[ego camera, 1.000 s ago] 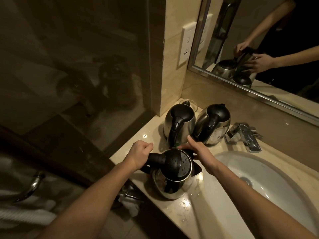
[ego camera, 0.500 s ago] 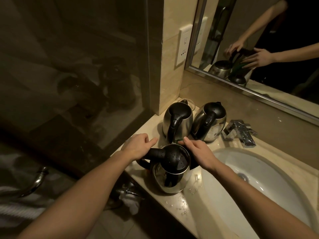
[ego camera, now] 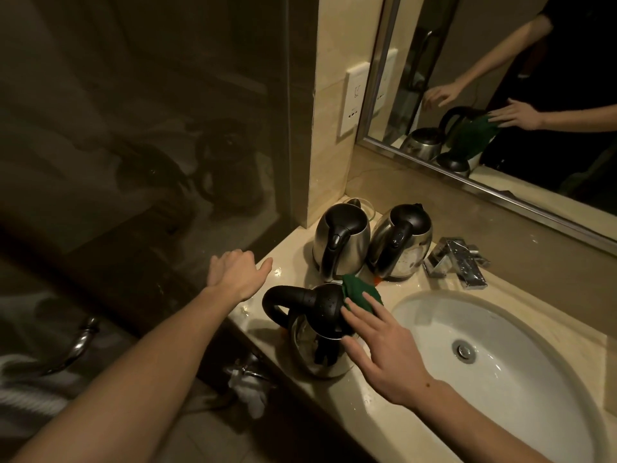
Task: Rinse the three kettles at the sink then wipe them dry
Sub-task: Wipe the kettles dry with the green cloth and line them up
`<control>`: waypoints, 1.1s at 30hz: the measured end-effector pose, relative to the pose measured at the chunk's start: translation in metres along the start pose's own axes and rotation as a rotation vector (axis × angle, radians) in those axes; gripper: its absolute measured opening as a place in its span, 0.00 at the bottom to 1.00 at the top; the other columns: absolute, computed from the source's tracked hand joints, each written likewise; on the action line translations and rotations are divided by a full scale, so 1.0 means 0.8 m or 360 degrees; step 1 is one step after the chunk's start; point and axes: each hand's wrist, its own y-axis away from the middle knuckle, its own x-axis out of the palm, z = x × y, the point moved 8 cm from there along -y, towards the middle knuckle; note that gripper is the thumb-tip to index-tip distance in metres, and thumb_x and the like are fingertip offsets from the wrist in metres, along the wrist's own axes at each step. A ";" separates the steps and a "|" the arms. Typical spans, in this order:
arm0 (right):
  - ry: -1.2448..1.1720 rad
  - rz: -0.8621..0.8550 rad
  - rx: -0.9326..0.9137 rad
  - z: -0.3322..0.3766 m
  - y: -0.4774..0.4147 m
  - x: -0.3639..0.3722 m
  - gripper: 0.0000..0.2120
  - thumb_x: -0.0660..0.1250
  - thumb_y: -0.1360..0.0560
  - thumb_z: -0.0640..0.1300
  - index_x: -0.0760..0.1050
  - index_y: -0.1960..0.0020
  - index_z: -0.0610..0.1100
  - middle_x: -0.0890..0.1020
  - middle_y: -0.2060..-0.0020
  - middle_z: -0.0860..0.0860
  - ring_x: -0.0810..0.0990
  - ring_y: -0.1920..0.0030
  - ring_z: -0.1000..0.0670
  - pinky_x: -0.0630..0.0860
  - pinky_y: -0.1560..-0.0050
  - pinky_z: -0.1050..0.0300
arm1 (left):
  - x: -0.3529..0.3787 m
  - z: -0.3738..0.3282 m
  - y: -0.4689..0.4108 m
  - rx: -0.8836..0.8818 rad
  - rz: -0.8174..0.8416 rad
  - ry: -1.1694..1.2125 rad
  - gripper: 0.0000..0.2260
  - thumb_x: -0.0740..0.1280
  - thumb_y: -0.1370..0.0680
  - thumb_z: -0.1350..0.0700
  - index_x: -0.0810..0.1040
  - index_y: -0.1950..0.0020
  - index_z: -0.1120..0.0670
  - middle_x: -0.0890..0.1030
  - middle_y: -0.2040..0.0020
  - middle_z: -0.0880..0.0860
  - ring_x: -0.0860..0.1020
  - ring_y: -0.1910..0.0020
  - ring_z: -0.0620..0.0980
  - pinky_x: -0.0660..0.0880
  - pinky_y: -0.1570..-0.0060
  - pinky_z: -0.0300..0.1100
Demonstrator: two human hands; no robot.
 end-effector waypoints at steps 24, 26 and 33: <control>-0.0108 -0.0262 0.0044 0.007 0.015 -0.027 0.36 0.40 0.23 0.69 0.64 0.25 0.50 0.62 0.26 0.58 0.51 0.23 0.56 0.57 0.27 0.56 | -0.014 0.015 0.014 -0.0017 0.0010 -0.0088 0.27 0.52 0.18 0.37 0.81 0.45 0.55 0.82 0.43 0.57 0.78 0.42 0.56 0.68 0.39 0.52; -0.0061 -0.0344 -0.0087 0.034 0.015 -0.046 0.33 0.43 0.21 0.66 0.67 0.26 0.48 0.65 0.26 0.56 0.55 0.23 0.52 0.61 0.28 0.53 | -0.017 0.016 0.015 -0.0016 0.0008 -0.0084 0.27 0.52 0.18 0.37 0.81 0.45 0.55 0.82 0.43 0.57 0.78 0.42 0.56 0.68 0.39 0.53; 0.0550 -0.0085 -0.0418 0.090 0.001 -0.008 0.31 0.46 0.20 0.62 0.73 0.30 0.43 0.71 0.29 0.47 0.62 0.26 0.43 0.58 0.29 0.43 | -0.020 0.021 0.016 -0.0031 0.0006 -0.0108 0.27 0.52 0.18 0.37 0.82 0.46 0.55 0.82 0.45 0.56 0.79 0.43 0.55 0.68 0.38 0.52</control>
